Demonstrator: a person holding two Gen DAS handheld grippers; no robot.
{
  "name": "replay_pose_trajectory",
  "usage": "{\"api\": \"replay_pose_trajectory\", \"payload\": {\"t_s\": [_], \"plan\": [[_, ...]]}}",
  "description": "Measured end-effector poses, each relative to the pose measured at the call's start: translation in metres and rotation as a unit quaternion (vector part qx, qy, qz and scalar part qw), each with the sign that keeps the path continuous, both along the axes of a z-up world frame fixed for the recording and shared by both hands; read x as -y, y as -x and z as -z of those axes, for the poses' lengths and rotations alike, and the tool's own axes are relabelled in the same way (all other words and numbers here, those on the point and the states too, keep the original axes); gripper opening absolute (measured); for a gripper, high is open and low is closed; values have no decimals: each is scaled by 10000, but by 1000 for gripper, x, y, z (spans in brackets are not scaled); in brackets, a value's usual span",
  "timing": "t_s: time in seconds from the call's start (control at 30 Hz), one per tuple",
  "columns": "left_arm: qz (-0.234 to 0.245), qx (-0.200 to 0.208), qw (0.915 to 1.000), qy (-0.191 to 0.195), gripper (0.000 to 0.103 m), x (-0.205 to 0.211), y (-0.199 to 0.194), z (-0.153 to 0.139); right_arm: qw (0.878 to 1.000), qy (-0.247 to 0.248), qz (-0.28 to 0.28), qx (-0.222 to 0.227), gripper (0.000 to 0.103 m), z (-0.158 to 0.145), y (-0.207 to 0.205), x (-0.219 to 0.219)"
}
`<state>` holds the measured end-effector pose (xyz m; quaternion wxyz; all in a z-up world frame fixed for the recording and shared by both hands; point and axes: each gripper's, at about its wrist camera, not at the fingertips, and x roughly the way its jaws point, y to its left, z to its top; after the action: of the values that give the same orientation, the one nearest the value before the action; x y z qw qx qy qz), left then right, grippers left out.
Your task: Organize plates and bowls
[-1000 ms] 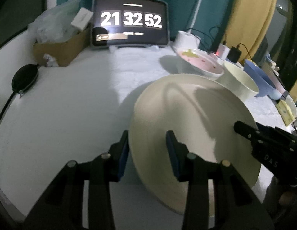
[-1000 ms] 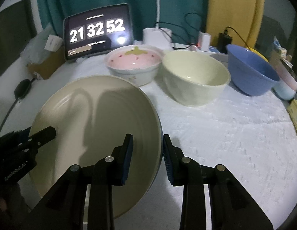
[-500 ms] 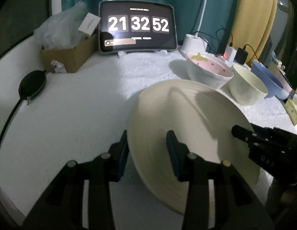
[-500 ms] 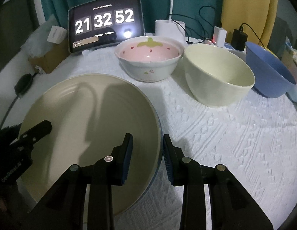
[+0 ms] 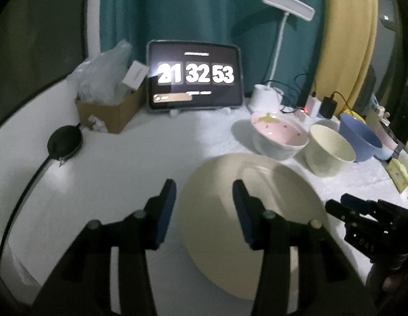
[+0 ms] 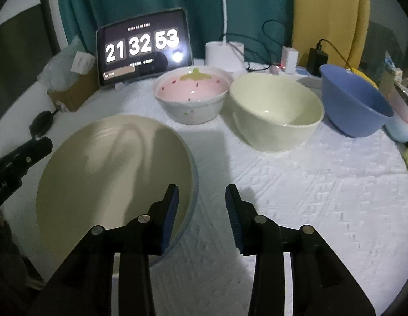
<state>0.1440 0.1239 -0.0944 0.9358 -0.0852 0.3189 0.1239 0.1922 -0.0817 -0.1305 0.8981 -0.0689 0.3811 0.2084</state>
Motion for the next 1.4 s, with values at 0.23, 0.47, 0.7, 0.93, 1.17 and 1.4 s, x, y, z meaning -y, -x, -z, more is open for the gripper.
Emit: {"api": "replay_pose_trajectory", "payload": {"t_s": [0.23,0.47,0.7,0.93,1.17,1.4], "plan": [[308,57,9995,-54,46,30,-1,-9,9997,-108,133,158,39,-11,7,24],[621,110,9980,-87,47,59,-5,-15,9990,-205,329,203,39,-13,9,50],[884,93,9960,-96,46,85,-14,-18,9980,-290,496,255,39,-16,6,76],[1090,62,9940,-57,47,108,-26,-21,9968,-416,590,346,39,-21,2,101],[1299,89,9915,-31,47,134,-42,-26,9954,-490,735,366,39,-24,-4,128],[1598,164,9870,59,47,165,-61,-32,9933,-401,968,488,39,-33,-12,154]]}}
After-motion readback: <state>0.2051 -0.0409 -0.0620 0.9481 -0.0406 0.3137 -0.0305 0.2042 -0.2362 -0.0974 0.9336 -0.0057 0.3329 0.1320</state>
